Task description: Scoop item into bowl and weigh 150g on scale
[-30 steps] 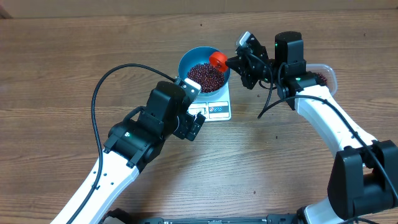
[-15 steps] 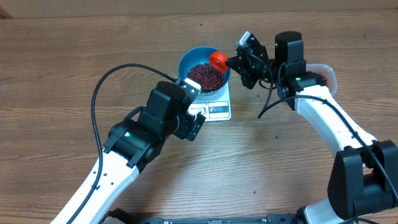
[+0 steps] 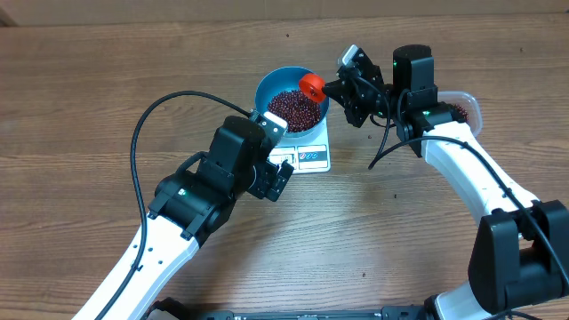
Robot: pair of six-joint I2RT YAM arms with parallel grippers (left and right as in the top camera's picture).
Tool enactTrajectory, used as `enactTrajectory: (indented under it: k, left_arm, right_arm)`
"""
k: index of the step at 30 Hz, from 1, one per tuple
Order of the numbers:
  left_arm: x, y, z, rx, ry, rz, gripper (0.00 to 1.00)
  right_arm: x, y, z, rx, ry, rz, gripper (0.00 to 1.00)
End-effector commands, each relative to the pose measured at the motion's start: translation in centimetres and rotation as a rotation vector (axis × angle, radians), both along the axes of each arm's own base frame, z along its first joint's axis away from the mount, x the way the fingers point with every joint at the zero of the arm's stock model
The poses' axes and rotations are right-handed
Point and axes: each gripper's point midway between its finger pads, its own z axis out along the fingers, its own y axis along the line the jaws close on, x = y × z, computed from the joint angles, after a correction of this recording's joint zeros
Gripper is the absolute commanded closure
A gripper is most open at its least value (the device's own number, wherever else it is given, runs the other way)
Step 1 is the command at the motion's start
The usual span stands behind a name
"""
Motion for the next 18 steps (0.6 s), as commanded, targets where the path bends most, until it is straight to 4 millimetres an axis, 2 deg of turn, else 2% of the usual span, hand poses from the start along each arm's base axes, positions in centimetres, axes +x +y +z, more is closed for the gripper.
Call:
enactTrajectory:
  k: [1,5,10,18]
  left_arm:
    - [-0.1,0.0,0.2,-0.021,0.000,0.006,0.00]
    - [-0.1,0.0,0.2,-0.021,0.000,0.005,0.00]
    - [-0.1,0.0,0.2,-0.021,0.000,0.006,0.00]
    - [-0.1,0.0,0.2,-0.021,0.000,0.006,0.00]
  right_arm:
    - [-0.2,0.5,0.0,0.005,-0.004,0.021,0.96]
    - [-2.0,2.1,0.6,0.064,0.018,0.127,0.96]
    - [0.8,-0.1,-0.3,-0.060,-0.052,-0.035,0.96]
    - [0.6,0.0,-0.5,-0.056,-0.035,-0.028,0.96]
